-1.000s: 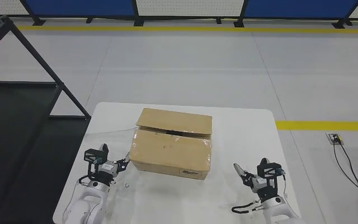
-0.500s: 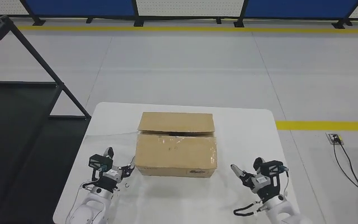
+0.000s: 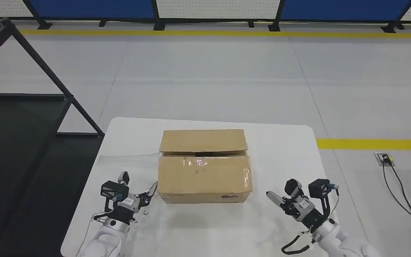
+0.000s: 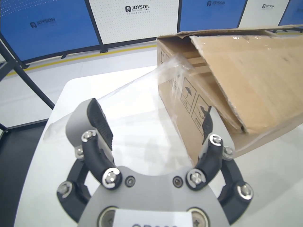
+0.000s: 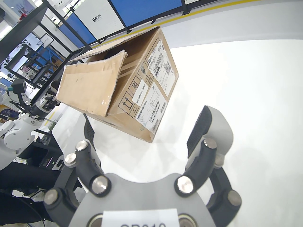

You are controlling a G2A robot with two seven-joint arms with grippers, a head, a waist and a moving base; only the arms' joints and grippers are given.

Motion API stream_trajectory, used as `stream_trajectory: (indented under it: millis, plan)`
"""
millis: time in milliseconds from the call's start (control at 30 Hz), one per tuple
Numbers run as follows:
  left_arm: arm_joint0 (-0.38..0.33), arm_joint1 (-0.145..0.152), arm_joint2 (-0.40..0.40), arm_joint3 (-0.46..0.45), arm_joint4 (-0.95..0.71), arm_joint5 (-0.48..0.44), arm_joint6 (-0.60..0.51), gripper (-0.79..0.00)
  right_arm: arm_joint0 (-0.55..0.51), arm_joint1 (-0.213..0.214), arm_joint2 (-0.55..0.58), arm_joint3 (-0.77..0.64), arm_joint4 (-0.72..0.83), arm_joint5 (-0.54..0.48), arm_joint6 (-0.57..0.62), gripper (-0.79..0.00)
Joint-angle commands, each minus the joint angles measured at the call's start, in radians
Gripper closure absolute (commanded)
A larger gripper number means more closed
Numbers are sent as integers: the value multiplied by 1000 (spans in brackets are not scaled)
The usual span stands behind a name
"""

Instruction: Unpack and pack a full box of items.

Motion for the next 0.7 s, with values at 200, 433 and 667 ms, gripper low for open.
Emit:
stream_trajectory:
  millis: [200, 433, 667]
  plan:
    - [2, -4, -27, -7, -66, 41, 4, -785, 144, -2, -58, 61, 202, 37, 156, -785]
    - [17, -9, -73, -36, -159, 85, 3, -785, 259, 0, -60, 125, 382, 71, 282, -785]
    - [17, -9, -73, -36, -159, 85, 3, -785, 257, -1, -65, 128, 374, 82, 267, -785]
